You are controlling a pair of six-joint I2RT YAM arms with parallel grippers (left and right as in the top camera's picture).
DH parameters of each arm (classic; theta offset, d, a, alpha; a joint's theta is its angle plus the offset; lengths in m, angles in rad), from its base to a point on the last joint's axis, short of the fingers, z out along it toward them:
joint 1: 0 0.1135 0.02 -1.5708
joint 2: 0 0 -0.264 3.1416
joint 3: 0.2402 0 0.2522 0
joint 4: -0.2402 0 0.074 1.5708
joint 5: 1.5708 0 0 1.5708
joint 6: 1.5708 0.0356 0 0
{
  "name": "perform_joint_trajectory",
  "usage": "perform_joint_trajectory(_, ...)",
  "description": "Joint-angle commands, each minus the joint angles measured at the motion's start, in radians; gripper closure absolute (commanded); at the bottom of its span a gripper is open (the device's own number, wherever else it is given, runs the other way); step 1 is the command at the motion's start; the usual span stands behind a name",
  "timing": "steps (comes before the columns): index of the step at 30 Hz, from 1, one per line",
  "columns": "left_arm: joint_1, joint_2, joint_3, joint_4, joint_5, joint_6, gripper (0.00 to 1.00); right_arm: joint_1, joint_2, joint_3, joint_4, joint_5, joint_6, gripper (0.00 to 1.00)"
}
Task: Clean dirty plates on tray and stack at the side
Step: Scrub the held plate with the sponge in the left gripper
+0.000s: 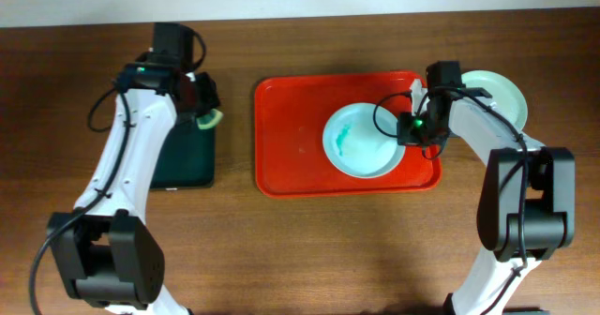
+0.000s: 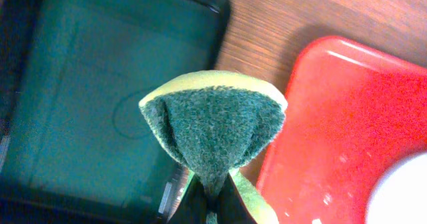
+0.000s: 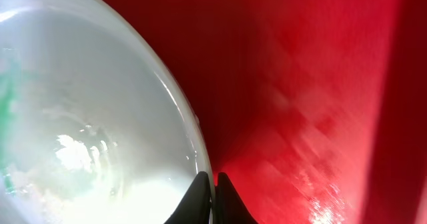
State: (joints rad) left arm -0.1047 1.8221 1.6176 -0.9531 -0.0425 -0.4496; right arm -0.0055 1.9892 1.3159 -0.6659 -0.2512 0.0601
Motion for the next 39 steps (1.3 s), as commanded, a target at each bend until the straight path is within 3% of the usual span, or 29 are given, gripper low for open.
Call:
perform_joint_trajectory(1, -0.086, 0.009, -0.004, 0.023, 0.04, -0.001, 1.0, 0.078, 0.006, -0.005, 0.047, -0.071, 0.027, 0.95)
perform_joint_trajectory(6, -0.228, 0.078, -0.013, 0.103, 0.04, -0.002, 1.0, 0.247, 0.022, -0.005, 0.154, -0.07, 0.028, 0.95)
perform_joint_trajectory(9, -0.286, 0.186, -0.013, 0.141, 0.167, 0.016, 1.0, 0.298, 0.037, -0.005, 0.216, -0.07, 0.051, 0.95)
perform_joint_trajectory(12, -0.32, 0.233, -0.013, 0.149, 0.185, 0.029, 1.0, 0.3, 0.077, -0.005, 0.248, -0.068, 0.115, 0.96)
perform_joint_trajectory(21, -0.346, 0.389, -0.013, 0.154, 0.151, 0.029, 1.0, 0.298, 0.099, -0.005, 0.244, -0.04, 0.125, 0.95)
perform_joint_trajectory(22, -0.346, 0.4, -0.013, 0.154, 0.109, 0.029, 1.0, 0.298, 0.099, -0.005, 0.243, -0.04, 0.125, 0.95)
perform_joint_trajectory(26, -0.322, 0.393, 0.014, 0.086, -0.302, 0.029, 1.0, 0.298, 0.099, -0.005, 0.224, -0.001, 0.125, 0.95)
perform_joint_trajectory(27, -0.31, 0.388, 0.045, 0.054, -0.337, 0.028, 1.0, 0.298, 0.099, -0.005, 0.219, 0.01, 0.125, 0.95)
perform_joint_trajectory(29, -0.3, 0.37, 0.134, -0.002, -0.307, 0.028, 1.0, 0.298, 0.099, -0.005, 0.22, 0.01, 0.125, 0.95)
perform_joint_trajectory(30, -0.3, 0.361, 0.169, -0.017, -0.213, 0.028, 1.0, 0.298, 0.099, -0.005, 0.22, 0.01, 0.125, 0.95)
perform_joint_trajectory(32, -0.304, 0.357, 0.187, 0.0, 0.199, 0.029, 1.0, 0.298, 0.099, -0.005, 0.22, 0.01, 0.125, 0.95)
perform_joint_trajectory(33, -0.323, 0.36, 0.159, 0.025, 0.304, 0.029, 1.0, 0.298, 0.099, -0.005, 0.22, 0.009, 0.125, 0.95)
perform_joint_trajectory(35, -0.362, 0.362, 0.088, 0.092, 0.267, 0.044, 1.0, 0.298, 0.099, -0.005, 0.221, 0.009, 0.125, 0.95)
perform_joint_trajectory(39, -0.38, 0.365, -0.013, 0.177, 0.024, 0.043, 1.0, 0.298, 0.099, -0.005, 0.216, 0.009, 0.125, 0.95)
